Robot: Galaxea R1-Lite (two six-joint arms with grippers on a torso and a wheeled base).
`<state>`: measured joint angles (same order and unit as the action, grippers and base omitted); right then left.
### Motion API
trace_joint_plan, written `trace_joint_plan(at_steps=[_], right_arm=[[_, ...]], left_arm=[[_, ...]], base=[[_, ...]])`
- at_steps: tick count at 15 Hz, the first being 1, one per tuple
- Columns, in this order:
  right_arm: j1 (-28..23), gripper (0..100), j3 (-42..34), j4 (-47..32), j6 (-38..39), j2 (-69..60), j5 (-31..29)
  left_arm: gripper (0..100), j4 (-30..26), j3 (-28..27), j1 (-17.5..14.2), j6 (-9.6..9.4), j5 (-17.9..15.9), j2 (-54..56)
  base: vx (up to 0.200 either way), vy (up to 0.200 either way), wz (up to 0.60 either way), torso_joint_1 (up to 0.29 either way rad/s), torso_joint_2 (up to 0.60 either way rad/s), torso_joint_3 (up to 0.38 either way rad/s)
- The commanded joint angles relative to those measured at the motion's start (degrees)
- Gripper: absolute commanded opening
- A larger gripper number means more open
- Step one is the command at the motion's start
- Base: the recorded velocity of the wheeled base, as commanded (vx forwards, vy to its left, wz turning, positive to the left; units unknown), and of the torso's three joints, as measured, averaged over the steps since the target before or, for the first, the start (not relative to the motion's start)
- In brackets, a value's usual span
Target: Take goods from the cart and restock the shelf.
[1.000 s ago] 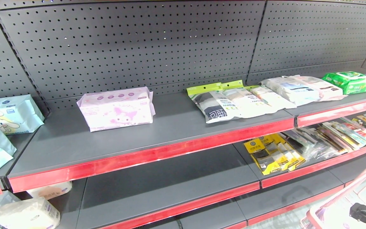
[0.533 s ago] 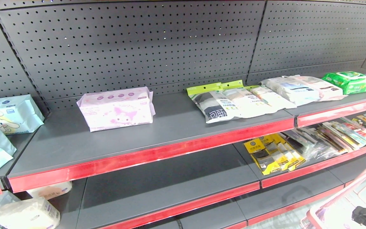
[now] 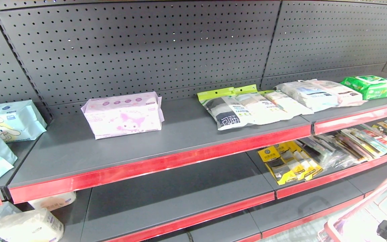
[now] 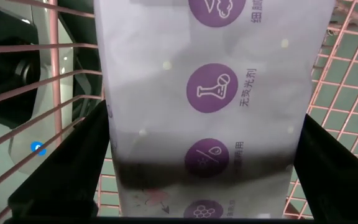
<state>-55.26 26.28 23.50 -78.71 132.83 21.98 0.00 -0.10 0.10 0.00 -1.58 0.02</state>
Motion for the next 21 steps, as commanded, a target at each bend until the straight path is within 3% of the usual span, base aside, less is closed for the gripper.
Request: trace_joint_plan(at_steps=[1, 16, 17, 21], right_arm=[[-0.8, 100, 0.0, 0.1, -1.0, 0.2, 0.3], [-2.0, 100, -0.6, 0.7, -3.8, 1.1, 1.0], [-2.0, 0, -0.6, 0.7, -3.7, 1.2, 1.0], [-2.0, 0, -0.6, 0.4, -3.8, 1.2, 0.9]], left_arm=[[100, 0.0, -0.1, 0.0, 0.00, 0.0, 0.0], [100, 0.0, 0.0, 0.0, 0.00, 0.0, 0.0], [100, 0.0, 0.0, 0.0, 0.00, 0.0, 0.0], [100, 0.0, -0.1, 0.0, 0.00, 0.0, 0.0]], base=[[0.000, 0.000, 0.00, 0.000, 0.00, 0.000], [0.000, 0.000, 0.00, 0.000, 0.00, 0.000], [0.000, 0.000, 0.00, 0.000, 0.00, 0.000], [0.000, 0.000, 0.00, 0.000, 0.00, 0.000]])
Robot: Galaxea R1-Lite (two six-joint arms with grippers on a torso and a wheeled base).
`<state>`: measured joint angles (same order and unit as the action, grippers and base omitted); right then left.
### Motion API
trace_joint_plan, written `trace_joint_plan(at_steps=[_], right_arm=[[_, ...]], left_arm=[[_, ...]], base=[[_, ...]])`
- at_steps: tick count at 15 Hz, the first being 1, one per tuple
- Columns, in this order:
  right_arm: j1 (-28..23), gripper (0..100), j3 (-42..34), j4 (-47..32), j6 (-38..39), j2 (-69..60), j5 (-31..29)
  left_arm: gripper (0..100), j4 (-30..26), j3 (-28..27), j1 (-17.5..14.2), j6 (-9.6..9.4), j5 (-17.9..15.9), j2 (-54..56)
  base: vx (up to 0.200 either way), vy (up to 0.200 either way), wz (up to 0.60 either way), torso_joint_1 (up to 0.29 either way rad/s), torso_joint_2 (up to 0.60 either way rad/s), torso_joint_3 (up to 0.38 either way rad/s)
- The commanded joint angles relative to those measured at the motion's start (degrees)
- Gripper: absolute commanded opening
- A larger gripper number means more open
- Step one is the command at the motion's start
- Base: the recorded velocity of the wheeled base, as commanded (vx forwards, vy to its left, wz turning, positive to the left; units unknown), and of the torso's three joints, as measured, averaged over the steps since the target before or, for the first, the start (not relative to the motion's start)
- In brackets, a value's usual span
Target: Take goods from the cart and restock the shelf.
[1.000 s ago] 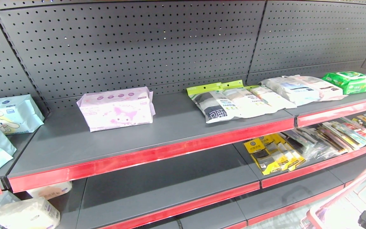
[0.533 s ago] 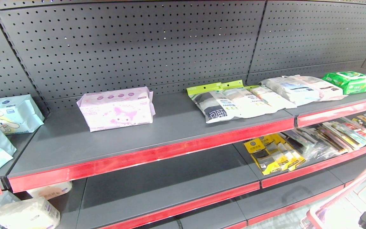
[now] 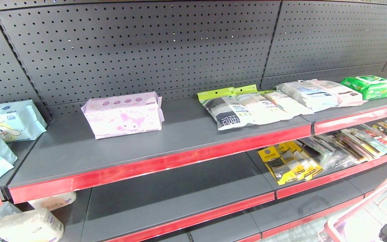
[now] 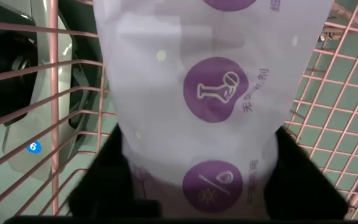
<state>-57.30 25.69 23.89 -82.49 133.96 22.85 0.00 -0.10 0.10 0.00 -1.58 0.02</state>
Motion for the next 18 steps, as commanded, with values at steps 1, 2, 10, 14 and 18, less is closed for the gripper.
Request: trace_joint_plan(at_steps=[1, 2, 10, 14, 18], right_arm=[[0.0, 0, 0.0, -0.1, 0.0, 0.1, 0.0], [0.0, 0, 0.0, -0.1, 0.1, 0.1, 0.0], [0.0, 0, 0.0, -0.3, 1.8, -4.8, 1.3], [0.0, 0, 0.1, -0.3, 1.5, -7.8, 1.7], [0.0, 0, -0.3, -0.3, 1.0, -11.6, 2.1]], left_arm=[[100, 0.0, 0.0, 0.0, 0.00, 0.0, 0.0], [100, 0.0, 0.0, 0.0, 0.00, 0.0, 0.0], [100, 0.0, 0.0, 0.0, 0.00, 0.0, 0.0], [100, 0.0, -0.1, 0.0, 0.00, 0.0, 0.0], [100, 0.0, 0.0, 0.0, 0.00, 0.0, 0.0]], base=[[0.000, 0.000, 0.00, 0.000, 0.00, 0.000], [0.000, 0.000, 0.00, 0.000, 0.00, 0.000], [0.000, 0.000, 0.00, 0.000, 0.00, 0.000], [0.000, 0.000, 0.00, 0.000, 0.00, 0.000], [0.000, 0.000, 0.00, 0.000, 0.00, 0.000]])
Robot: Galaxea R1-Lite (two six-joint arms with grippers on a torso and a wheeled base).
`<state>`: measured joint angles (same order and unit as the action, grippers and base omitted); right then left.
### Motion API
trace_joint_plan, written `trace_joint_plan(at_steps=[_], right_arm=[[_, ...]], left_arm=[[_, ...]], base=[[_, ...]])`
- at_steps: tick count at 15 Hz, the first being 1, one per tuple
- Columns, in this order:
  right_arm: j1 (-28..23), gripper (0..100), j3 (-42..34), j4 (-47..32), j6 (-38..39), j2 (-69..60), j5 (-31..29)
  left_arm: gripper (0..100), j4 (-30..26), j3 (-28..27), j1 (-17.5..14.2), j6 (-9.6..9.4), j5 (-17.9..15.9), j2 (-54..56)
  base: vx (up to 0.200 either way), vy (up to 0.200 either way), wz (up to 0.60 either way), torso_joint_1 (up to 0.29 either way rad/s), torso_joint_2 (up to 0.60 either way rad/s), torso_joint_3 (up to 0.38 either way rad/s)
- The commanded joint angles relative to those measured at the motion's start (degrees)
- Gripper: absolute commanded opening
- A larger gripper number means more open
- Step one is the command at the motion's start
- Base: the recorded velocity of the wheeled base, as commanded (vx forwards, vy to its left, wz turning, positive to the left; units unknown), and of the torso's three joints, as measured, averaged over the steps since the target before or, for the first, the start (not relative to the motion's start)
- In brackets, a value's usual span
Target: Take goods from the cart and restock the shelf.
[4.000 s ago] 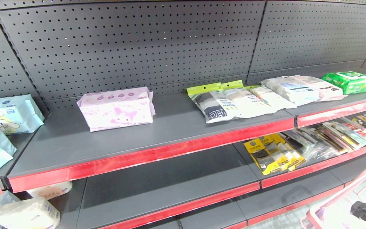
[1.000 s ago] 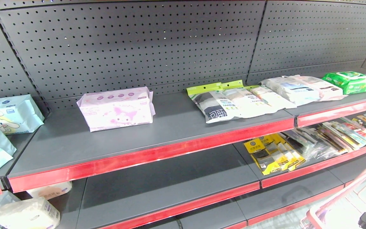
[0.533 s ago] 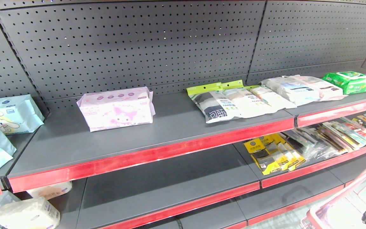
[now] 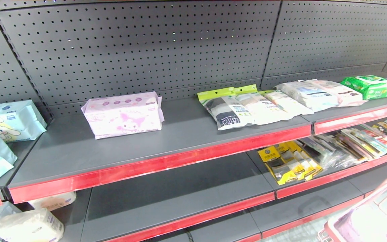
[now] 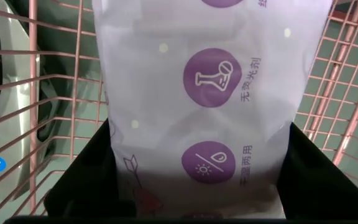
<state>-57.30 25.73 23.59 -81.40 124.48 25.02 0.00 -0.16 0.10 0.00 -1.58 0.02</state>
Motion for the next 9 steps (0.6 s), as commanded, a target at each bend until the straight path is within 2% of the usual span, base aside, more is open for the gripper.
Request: trace_joint_plan(at_steps=[1, 7, 9], right_arm=[[0.0, 0, -0.4, 0.1, -0.1, -2.9, 0.0], [0.0, 0, -3.2, -0.5, -0.1, -11.2, -0.3], [0.0, 0, -3.5, -2.8, -0.1, -13.6, -0.1]], left_arm=[[100, 0.0, 0.1, 0.0, 0.00, 0.0, 0.0], [100, 0.0, 0.1, 0.0, 0.00, 0.0, 0.0], [100, 0.0, 0.0, 0.0, 0.00, 0.0, 0.0]], base=[[0.000, 0.000, 0.00, 0.000, 0.00, 0.000], [0.000, 0.000, 0.00, 0.000, 0.00, 0.000], [0.000, 0.000, 0.00, 0.000, 0.00, 0.000]])
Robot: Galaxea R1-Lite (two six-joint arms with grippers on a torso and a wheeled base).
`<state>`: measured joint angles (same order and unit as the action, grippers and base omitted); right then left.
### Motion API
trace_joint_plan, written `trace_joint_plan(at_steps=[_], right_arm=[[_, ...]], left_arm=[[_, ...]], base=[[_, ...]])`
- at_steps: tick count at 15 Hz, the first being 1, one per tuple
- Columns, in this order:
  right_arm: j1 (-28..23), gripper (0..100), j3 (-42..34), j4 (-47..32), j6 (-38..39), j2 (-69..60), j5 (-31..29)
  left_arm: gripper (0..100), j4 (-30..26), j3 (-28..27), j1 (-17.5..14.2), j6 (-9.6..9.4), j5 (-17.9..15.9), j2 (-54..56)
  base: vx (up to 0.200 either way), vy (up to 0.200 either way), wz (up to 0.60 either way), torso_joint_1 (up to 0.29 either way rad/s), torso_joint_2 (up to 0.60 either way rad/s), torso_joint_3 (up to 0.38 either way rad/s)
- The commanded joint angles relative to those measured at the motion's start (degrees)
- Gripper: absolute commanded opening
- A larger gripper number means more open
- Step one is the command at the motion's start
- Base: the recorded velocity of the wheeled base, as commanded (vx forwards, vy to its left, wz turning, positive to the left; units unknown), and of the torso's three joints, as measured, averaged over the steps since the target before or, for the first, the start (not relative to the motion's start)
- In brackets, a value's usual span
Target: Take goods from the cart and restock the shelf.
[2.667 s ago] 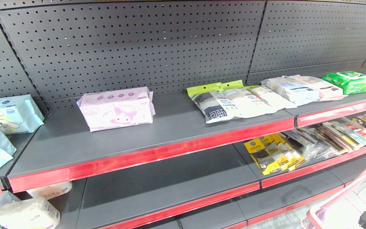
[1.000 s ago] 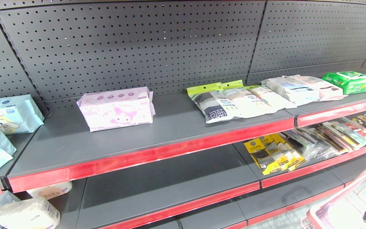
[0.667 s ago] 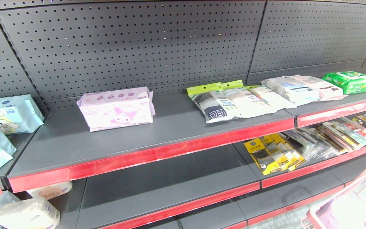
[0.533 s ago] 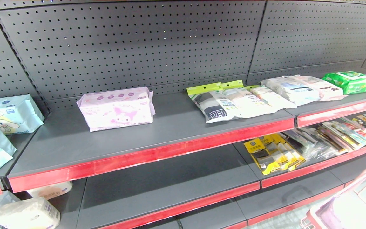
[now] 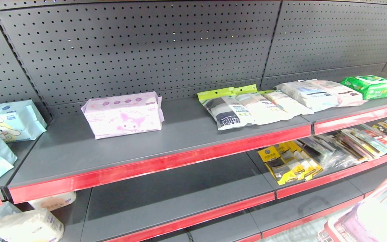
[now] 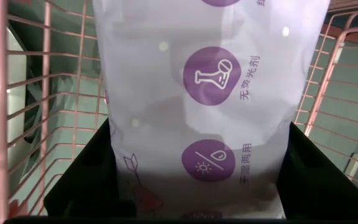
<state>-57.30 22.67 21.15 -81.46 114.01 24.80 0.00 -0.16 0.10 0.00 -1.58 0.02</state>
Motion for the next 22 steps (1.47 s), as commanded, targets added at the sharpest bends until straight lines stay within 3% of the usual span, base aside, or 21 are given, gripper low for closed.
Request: trace_joint_plan(at_steps=[1, 12, 14, 18, 22], right_arm=[[0.0, 0, -0.4, -1.2, 0.0, -4.8, 0.3], [0.0, 0, 0.0, -1.3, 2.4, -20.6, 4.6], [0.0, 0, 0.1, -1.3, 7.3, -23.1, 4.7], [1.0, 0, 0.1, -1.3, 26.1, -30.4, 1.7], [20.8, 0, 0.3, -1.3, 43.7, -37.5, -5.2]], left_arm=[[100, 0.0, 0.0, 0.0, 0.00, 0.0, 0.0], [100, 0.0, 0.1, 0.0, 0.00, 0.0, 0.0], [100, 0.0, 0.0, 0.0, 0.00, 0.0, 0.0], [100, 0.0, 0.0, 0.0, 0.00, 0.0, 0.0], [100, 0.0, 0.0, 0.0, 0.00, 0.0, 0.0]], base=[[0.000, 0.000, 0.00, 0.000, 0.00, 0.000], [0.000, 0.000, 0.00, 0.000, 0.00, 0.000], [0.000, 0.000, 0.00, 0.000, 0.00, 0.000], [0.000, 0.000, 0.00, 0.000, 0.00, 0.000], [0.000, 0.000, 0.00, 0.000, 0.00, 0.000]])
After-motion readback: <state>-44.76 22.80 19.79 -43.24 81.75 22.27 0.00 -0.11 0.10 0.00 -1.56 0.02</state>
